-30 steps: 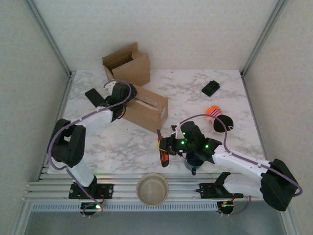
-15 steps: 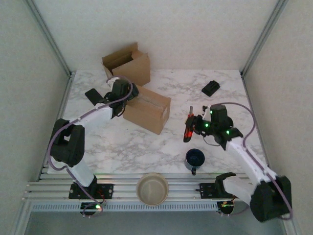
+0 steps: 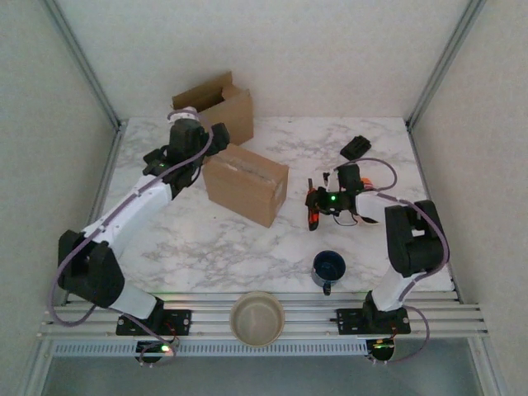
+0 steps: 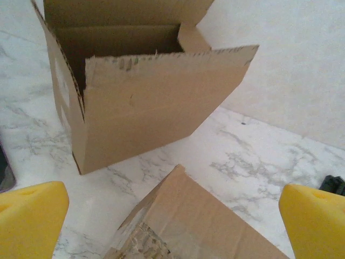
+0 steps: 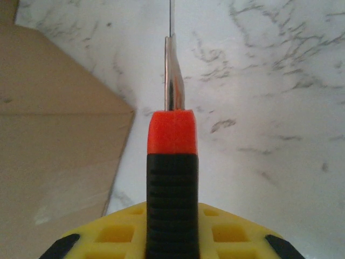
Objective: Unpack the express box
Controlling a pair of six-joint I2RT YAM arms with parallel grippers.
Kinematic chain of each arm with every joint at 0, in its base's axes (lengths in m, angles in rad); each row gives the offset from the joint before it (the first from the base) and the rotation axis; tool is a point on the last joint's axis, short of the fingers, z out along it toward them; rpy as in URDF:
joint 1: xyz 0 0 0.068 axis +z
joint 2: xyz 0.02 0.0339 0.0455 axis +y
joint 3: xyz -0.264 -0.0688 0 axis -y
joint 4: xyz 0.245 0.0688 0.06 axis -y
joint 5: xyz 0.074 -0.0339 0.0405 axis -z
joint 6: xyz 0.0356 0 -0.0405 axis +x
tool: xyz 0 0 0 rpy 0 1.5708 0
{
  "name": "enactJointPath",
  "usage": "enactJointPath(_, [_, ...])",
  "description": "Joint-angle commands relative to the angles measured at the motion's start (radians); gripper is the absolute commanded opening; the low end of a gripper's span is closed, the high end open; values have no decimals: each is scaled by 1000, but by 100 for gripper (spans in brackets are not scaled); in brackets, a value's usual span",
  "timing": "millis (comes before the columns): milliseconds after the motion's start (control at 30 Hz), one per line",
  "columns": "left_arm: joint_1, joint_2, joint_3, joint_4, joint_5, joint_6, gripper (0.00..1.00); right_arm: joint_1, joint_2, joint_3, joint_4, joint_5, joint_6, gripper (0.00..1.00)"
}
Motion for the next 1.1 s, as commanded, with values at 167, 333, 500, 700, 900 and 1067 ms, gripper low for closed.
enactJointPath(167, [-6,-105,-78,-100,-18,-32,100,0,77,54,-127,183,68,0])
enactJointPath(333, [-6,-144,-135,-116,-26,-46,100,0,96,60,-222,274,118,11])
enactJointPath(500, [-6,-191,-210,-137,-41,-69,100,3,98,34,-215,297,178,36])
enactJointPath(700, [-6,-278,-343,-161,-39,-143,100,10,35,28,-285,356,226,59])
enactJointPath(900, [-9,-346,-505,-190,-3,-256,95,66,-234,196,-499,449,43,99])
enactJointPath(1067, [-15,-287,-611,-106,72,-318,84,112,-181,554,-640,236,-227,99])
